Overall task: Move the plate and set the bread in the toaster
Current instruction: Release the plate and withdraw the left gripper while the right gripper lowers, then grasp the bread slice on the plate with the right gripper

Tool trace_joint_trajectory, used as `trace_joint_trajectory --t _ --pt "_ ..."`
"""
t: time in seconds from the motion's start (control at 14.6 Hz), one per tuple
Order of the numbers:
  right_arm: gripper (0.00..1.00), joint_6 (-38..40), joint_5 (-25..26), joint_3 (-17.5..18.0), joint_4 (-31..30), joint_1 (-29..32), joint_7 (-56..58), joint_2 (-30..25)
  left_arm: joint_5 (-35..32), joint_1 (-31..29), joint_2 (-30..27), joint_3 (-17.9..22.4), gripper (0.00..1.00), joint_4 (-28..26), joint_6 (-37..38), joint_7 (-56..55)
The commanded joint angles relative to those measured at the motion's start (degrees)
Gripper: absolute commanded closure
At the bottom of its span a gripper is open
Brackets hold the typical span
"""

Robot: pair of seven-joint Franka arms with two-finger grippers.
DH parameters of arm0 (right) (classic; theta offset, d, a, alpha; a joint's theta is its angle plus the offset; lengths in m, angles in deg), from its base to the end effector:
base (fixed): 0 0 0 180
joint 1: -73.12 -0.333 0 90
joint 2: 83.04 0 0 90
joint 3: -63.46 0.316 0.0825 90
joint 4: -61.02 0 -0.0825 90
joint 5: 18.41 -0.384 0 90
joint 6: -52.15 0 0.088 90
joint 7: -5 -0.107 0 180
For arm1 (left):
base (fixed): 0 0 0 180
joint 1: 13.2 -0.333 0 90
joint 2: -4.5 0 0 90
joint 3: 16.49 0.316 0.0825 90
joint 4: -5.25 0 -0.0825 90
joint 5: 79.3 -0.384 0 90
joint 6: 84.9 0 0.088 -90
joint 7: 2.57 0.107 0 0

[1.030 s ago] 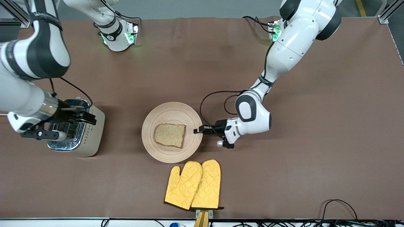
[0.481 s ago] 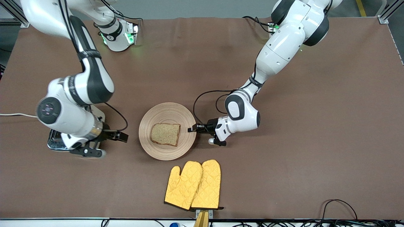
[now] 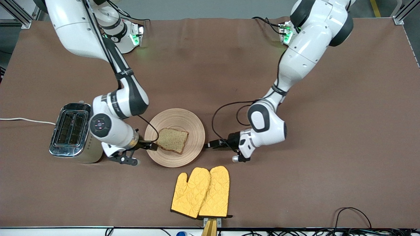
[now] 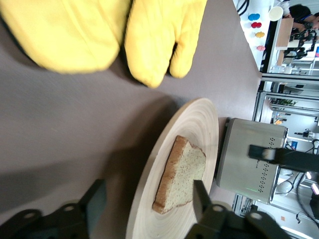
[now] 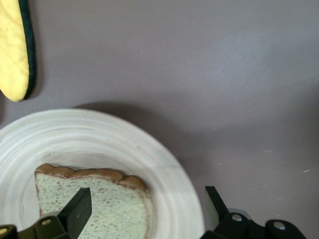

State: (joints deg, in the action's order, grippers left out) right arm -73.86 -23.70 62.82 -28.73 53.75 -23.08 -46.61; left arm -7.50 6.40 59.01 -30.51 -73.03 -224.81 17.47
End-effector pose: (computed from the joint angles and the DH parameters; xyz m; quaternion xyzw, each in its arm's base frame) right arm 0.6620 0.2290 0.2710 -0.9936 0.1074 0.0148 0.0306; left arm 0.6442 -0.3794 0.1688 0.8704 0.0783 -0.0191 0.4857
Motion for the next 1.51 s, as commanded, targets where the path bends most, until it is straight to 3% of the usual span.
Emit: trace_joint_trajectory --t 0.0,0.07,0.34,0.55,0.96,1.1,1.44 --pt "0.00 -0.64 0.55 -0.59 -0.78 -1.45 -2.59 0.13 -10.32 -6.48 -5.46 -0.14 0.00 -5.03 6.55 -4.82" --pt "0.00 -0.64 0.64 -0.59 -0.78 -1.72 -2.68 0.48 -15.24 -8.94 -6.34 -0.14 0.00 -5.12 9.62 -6.93" --pt "0.16 -2.04 0.55 -0.59 -3.06 -1.98 -2.94 0.83 -35.73 -17.56 -11.70 -0.23 0.00 -4.69 21.57 -11.52" --pt "0.19 -2.14 0.38 -0.51 -4.91 -2.16 -3.56 0.75 -47.94 -22.58 -16.97 -0.57 0.00 -4.24 30.02 -11.17" --pt "0.24 -1.78 0.29 -0.42 -6.67 -2.77 -5.31 0.66 -67.36 -24.35 -31.11 -0.22 0.00 -4.24 41.37 -11.43" --pt "0.27 -2.05 0.20 -0.42 -6.75 -2.95 -5.32 0.66 -71.00 -24.35 -36.13 -0.23 0.00 -4.33 46.37 -11.26" --pt "0.32 -2.13 0.02 -0.42 -6.76 -4.71 -9.00 0.66 -71.89 -26.63 -47.65 0.13 0.00 -6.17 48.41 -13.97"
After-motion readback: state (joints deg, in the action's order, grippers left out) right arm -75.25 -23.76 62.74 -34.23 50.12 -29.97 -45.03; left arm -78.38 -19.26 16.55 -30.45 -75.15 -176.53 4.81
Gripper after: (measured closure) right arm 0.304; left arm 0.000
